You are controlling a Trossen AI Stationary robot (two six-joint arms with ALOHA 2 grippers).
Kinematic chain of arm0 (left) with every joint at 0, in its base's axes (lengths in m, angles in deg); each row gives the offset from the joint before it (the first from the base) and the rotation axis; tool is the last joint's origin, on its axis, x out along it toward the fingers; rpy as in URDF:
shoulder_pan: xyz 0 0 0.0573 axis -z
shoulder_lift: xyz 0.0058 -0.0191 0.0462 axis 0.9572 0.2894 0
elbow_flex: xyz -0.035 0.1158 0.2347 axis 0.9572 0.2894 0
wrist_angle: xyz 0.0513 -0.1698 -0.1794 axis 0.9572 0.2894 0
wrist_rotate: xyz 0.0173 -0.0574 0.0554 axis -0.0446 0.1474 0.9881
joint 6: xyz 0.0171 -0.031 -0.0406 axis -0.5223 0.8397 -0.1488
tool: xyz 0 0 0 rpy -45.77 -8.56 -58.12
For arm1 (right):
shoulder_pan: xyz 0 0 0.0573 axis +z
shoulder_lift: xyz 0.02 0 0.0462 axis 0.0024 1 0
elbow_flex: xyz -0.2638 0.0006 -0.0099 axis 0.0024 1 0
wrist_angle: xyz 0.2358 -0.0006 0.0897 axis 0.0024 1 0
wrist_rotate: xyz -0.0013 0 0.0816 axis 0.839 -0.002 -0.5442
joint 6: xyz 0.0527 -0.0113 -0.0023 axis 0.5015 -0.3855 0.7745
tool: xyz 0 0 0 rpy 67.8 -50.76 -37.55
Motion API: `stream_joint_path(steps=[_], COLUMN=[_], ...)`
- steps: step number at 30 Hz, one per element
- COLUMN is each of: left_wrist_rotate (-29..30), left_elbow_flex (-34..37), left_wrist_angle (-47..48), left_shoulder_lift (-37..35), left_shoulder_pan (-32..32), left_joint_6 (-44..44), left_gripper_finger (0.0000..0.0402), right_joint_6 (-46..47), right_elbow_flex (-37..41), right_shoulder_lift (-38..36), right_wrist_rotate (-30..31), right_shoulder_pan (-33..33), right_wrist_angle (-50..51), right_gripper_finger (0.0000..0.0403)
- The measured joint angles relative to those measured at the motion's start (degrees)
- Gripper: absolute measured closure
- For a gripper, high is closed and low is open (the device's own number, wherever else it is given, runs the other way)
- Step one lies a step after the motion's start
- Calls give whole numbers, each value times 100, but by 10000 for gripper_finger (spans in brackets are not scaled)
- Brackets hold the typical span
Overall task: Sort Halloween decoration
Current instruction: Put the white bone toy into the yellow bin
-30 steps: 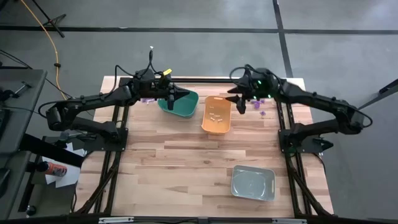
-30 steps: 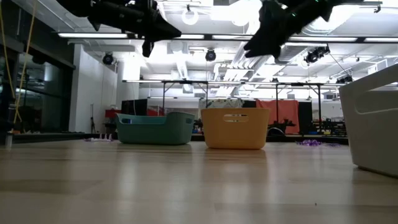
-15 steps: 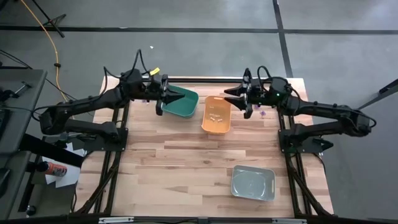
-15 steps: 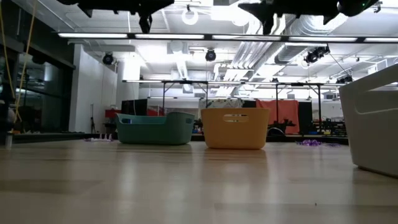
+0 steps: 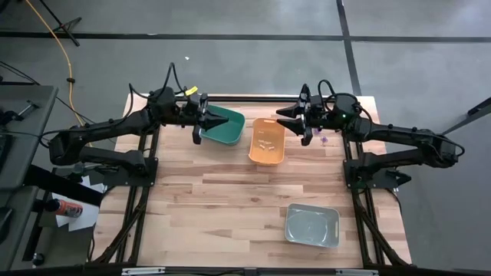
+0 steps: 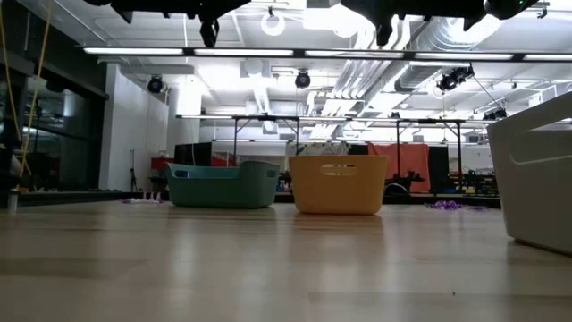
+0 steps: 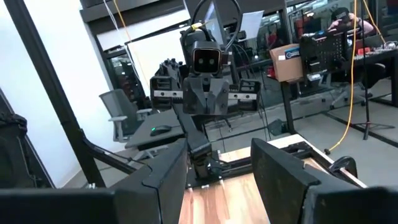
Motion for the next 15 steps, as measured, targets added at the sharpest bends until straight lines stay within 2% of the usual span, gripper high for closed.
stream_joint_path(steps=[3,7,10,15], left_wrist_rotate=[58,875,1512,2404], left_elbow_flex=[0,-122,-550,-1155], left_wrist_angle=[-6,306,1236,3430], left_shoulder_lift=[0,2,0,148], left_shoulder_pan=[0,-150,-515,-1356], left_joint_6=[202,330,13,-298], left_gripper_finger=[401,389,363,304], right_joint_6=[-8,-11,-11,-9], right_elbow_flex=[-2,-4,-4,-4], right_shoulder_lift=[0,0,2,4], right_wrist_rotate=[0,2,4,4], right_shoulder_pan=[0,0,0,0], right_wrist_angle=[20,137,302,508], right_gripper_finger=[231,231,231,231])
